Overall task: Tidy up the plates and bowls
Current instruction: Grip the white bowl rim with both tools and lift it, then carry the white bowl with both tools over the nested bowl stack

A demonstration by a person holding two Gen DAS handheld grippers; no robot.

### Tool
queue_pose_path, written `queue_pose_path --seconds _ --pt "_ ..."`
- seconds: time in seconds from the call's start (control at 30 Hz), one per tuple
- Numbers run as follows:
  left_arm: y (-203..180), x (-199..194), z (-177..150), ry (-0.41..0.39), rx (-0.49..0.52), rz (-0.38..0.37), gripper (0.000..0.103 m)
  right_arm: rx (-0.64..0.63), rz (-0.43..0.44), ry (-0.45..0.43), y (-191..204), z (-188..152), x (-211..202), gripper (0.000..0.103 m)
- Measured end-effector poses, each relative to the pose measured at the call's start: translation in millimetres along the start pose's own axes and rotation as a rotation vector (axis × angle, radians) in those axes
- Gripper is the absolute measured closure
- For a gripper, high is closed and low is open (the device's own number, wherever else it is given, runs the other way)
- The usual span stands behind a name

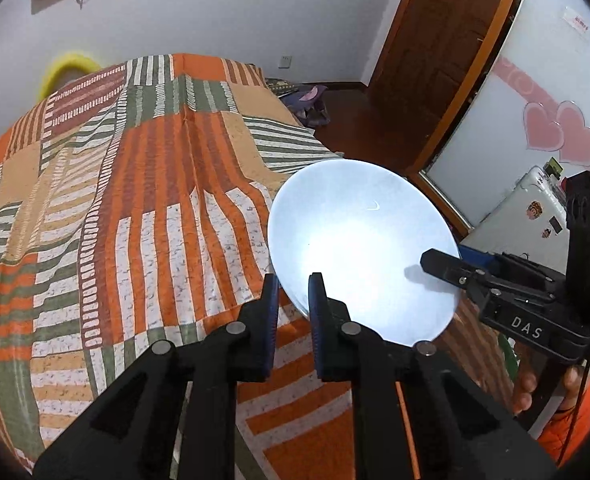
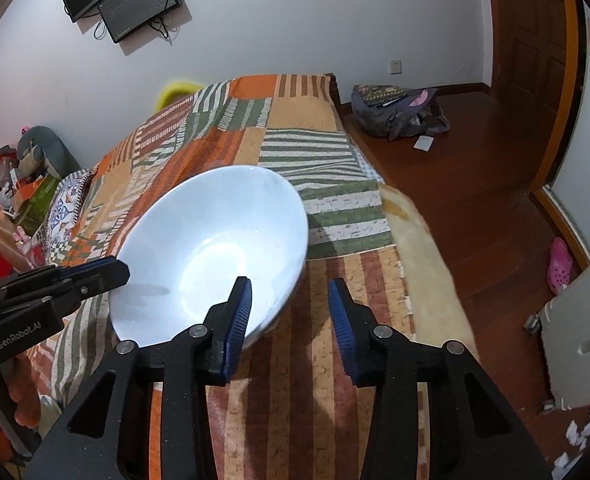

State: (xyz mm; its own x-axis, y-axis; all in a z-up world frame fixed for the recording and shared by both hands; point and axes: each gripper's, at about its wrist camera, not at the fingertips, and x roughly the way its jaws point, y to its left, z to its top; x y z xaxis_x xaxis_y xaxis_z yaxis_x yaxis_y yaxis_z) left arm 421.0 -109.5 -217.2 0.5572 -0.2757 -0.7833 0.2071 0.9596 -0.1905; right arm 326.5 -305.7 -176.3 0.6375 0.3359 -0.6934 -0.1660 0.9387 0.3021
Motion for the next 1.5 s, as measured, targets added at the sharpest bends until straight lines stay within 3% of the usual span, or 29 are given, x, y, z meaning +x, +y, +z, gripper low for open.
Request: queue_pose_path --seconds 0.17,0.67,1.03,1.5 --pt "4 10 1 0.018 -0.024 -0.008 0.089 -0.005 0.033 0.009 4 0 8 0.078" --pt "-1 3 0 0.019 -0.010 0.009 0.090 -0.041 -0.006 -0.011 16 4 -3 0.079" --pt "-11 -87 -4 -0.111 0.017 0.039 0.090 -0.076 0.024 -0.073 50 3 -47 0.079" --pt "9 -218 -64 -0.201 -0.010 0.120 0.090 -0.175 0.115 -0.148 128 -19 -103 0.079"
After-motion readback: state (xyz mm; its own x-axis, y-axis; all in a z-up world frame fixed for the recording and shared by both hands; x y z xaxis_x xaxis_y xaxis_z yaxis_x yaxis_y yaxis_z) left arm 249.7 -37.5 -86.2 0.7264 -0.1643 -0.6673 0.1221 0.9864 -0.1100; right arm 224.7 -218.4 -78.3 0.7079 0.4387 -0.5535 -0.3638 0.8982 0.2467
